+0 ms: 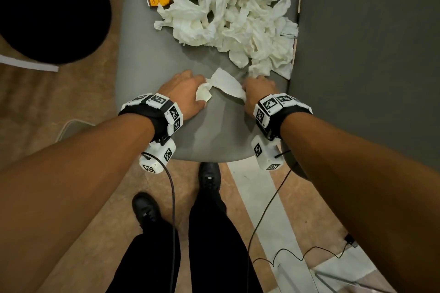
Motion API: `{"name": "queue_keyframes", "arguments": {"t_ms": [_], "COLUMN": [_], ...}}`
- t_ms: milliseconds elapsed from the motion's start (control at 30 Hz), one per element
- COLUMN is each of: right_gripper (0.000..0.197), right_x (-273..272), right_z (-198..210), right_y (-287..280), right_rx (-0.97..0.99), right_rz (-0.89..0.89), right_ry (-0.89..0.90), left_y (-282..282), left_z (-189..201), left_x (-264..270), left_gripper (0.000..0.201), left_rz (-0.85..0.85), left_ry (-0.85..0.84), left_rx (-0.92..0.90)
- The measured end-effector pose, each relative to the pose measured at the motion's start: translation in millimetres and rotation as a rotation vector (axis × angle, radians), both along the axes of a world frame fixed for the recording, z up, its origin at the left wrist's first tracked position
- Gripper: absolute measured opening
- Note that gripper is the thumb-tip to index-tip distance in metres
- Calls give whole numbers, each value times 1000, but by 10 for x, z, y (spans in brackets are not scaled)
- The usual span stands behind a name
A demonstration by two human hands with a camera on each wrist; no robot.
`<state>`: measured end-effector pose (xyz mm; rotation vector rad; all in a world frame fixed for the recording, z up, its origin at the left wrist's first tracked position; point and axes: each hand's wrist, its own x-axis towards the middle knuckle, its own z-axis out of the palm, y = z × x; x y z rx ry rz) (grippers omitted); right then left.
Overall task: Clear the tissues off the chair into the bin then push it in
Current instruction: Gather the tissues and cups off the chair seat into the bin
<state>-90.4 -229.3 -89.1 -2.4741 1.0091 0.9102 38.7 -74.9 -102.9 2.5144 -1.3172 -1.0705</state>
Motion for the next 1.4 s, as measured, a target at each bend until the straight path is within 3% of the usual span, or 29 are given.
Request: {"name": "queue_keyframes", "arguments": {"t_ms": [100, 233, 367, 500, 600, 767, 933, 1133, 1200, 1266, 1400], "right_gripper": [32, 21, 19, 41, 61, 75, 45, 20, 18, 30, 22], "right_x": [120, 239, 469, 529, 505, 380, 250, 335, 420, 525, 770], "right_z": [68, 78, 43, -4, -5, 20, -69, 12, 64, 85, 78], "right_y": [96, 446, 792, 863, 734, 484, 300, 525, 737, 979, 1395], "right_rx": [81, 202, 266, 157, 38, -71, -90, 1, 93, 202, 273], "right_rz": [72, -3, -1, -159, -216, -249, -276, -167, -184, -165, 48], "right_ry": [-63, -254, -328, -464, -442, -373, -185, -242, -341, -414, -306], "left_y": [82, 249, 419, 619, 695, 649, 615, 654, 700, 783, 1090], "left_z": [15, 88, 141, 82, 35, 24, 33, 30, 31, 68, 191], "left_x": [-5, 24, 133, 268, 282, 238, 208, 194, 182, 164, 243], "left_gripper": [61, 86, 42, 28, 39, 38, 31, 27, 32, 39, 37], "left_rz": [24, 0, -13, 68, 97, 162, 172, 189, 209, 236, 314], "left_ry": [19, 115, 126, 103, 59, 26, 27, 29, 49, 54, 58], "left_rx": [-39, -59, -3, -18, -51, -81, -82, -122, -132, -148, -273]}}
